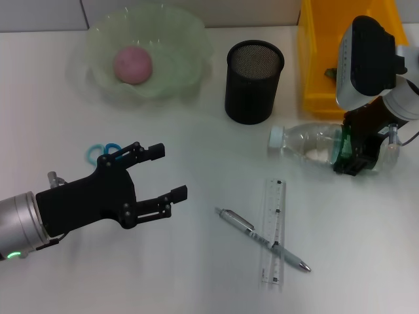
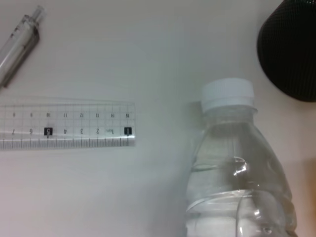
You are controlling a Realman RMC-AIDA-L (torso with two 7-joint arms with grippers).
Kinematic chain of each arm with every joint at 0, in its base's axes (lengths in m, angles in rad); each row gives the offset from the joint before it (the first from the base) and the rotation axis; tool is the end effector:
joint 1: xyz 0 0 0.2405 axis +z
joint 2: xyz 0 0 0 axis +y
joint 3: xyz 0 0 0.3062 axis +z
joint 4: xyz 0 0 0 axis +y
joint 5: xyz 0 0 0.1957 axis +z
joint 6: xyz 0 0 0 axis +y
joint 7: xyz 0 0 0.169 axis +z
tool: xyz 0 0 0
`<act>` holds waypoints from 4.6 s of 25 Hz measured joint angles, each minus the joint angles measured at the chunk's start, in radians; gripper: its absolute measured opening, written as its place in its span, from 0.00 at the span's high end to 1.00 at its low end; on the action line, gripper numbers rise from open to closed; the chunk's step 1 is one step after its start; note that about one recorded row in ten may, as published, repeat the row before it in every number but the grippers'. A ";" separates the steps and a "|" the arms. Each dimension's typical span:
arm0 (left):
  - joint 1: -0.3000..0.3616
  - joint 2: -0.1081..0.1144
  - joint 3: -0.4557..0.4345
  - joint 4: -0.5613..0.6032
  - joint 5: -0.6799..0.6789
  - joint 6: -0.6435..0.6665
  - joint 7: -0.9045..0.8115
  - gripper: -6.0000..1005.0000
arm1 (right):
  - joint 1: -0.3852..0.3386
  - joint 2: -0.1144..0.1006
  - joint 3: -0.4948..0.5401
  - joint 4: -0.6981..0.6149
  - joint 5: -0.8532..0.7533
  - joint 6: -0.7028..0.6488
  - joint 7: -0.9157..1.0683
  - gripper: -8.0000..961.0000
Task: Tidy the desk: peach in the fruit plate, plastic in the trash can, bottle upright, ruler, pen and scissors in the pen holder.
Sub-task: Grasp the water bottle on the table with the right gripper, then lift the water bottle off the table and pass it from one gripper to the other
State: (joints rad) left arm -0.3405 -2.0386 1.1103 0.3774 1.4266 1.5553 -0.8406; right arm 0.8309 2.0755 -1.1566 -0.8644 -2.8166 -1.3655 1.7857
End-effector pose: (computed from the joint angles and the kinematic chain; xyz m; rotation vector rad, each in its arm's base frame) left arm -0.3061 0.2782 -0.0724 -2.6088 -0.3444 -0.9468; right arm 0.2678 0.4245 -0.0540 -2.7917 0.1466 -0.8350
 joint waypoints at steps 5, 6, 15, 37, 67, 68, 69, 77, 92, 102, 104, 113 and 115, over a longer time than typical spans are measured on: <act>0.000 0.000 0.000 0.002 0.000 0.000 0.000 0.17 | -0.001 0.000 0.000 -0.002 0.000 0.000 0.001 0.21; 0.000 0.000 0.000 0.002 0.000 0.000 0.000 0.17 | -0.001 0.000 0.000 -0.002 0.000 0.000 0.001 0.21; -0.004 0.001 -0.001 0.002 0.000 0.001 0.000 0.17 | -0.001 0.000 0.000 -0.002 0.000 0.001 0.002 0.21; -0.005 0.002 -0.005 0.003 0.000 0.012 -0.003 0.18 | -0.026 0.001 0.012 -0.145 0.068 -0.110 0.007 0.21; -0.040 -0.027 -0.072 -0.012 -0.011 0.047 -0.073 0.19 | -0.216 -0.005 0.231 0.016 0.768 -0.116 -0.384 0.22; -0.040 -0.027 -0.072 -0.012 -0.011 0.047 -0.073 0.19 | -0.217 -0.005 0.232 0.044 0.792 -0.114 -0.408 0.22; -0.043 -0.027 -0.073 -0.014 -0.011 0.049 -0.077 0.19 | -0.219 -0.005 0.233 0.062 0.813 -0.110 -0.426 0.22; -0.043 -0.028 -0.107 -0.025 -0.012 0.056 -0.078 0.20 | -0.269 0.003 0.234 0.255 1.043 -0.086 -0.652 0.22; -0.045 -0.028 -0.119 -0.026 -0.012 0.074 -0.078 0.20 | -0.295 0.008 0.234 0.607 1.325 -0.060 -1.038 0.22; -0.044 -0.026 -0.124 -0.026 -0.012 0.080 -0.069 0.21 | -0.254 0.014 0.236 0.756 1.396 -0.026 -1.181 0.22; -0.044 -0.026 -0.124 -0.026 -0.012 0.080 -0.069 0.21 | -0.252 0.014 0.236 0.758 1.396 -0.026 -1.181 0.22; -0.046 -0.027 -0.132 -0.026 -0.012 0.079 -0.068 0.21 | -0.249 0.015 0.229 0.761 1.398 -0.012 -1.182 0.22; -0.048 -0.027 -0.132 -0.026 -0.012 0.078 -0.068 0.21 | -0.250 0.015 0.226 0.761 1.398 -0.010 -1.182 0.22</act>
State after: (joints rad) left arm -0.3887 -2.0661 0.9781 0.3513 1.4144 1.6334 -0.9081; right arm 0.5814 2.0908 -0.9307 -0.1035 -1.4188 -1.3758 0.6034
